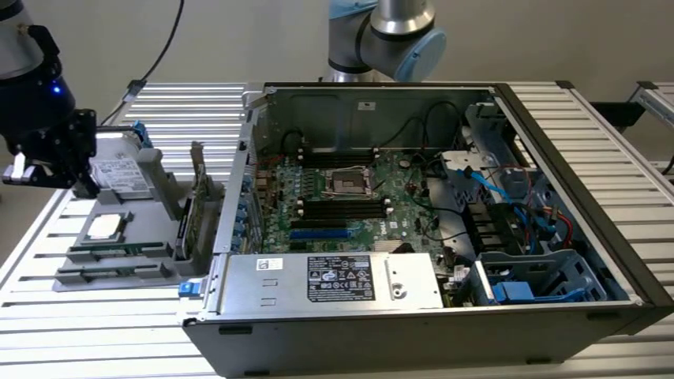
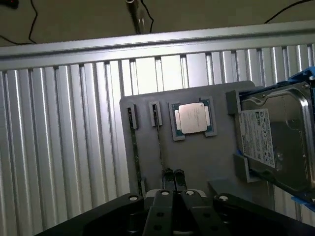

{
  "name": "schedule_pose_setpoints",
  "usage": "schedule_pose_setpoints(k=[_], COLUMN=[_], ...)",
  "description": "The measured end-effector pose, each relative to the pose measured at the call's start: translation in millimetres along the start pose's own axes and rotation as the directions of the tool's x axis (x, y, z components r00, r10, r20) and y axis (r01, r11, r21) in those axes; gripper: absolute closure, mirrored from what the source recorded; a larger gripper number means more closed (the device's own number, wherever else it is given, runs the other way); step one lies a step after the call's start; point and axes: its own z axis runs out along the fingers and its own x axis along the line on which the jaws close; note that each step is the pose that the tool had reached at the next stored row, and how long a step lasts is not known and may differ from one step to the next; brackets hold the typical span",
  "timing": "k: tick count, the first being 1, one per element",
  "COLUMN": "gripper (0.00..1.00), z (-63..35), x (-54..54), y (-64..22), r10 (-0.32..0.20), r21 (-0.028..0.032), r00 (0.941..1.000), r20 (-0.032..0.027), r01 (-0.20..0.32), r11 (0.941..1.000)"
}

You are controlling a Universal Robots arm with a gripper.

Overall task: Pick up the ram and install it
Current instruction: 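Pick up the ram and move it above insertion slot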

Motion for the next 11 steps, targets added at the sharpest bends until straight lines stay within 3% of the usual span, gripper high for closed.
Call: schedule_pose_setpoints(k=[5,11], gripper=[0.9,0.9], z=[0.2,0.2], x=[0.0,0.0], y=[0.2,1.2], r10=[-0.092,-0.194], r21=[-0.0008,-0.0024], r00=[0.9958,0.9809], r20=[-0.0061,-0.0135], r01=[0.092,0.194], r11=[0.9958,0.981])
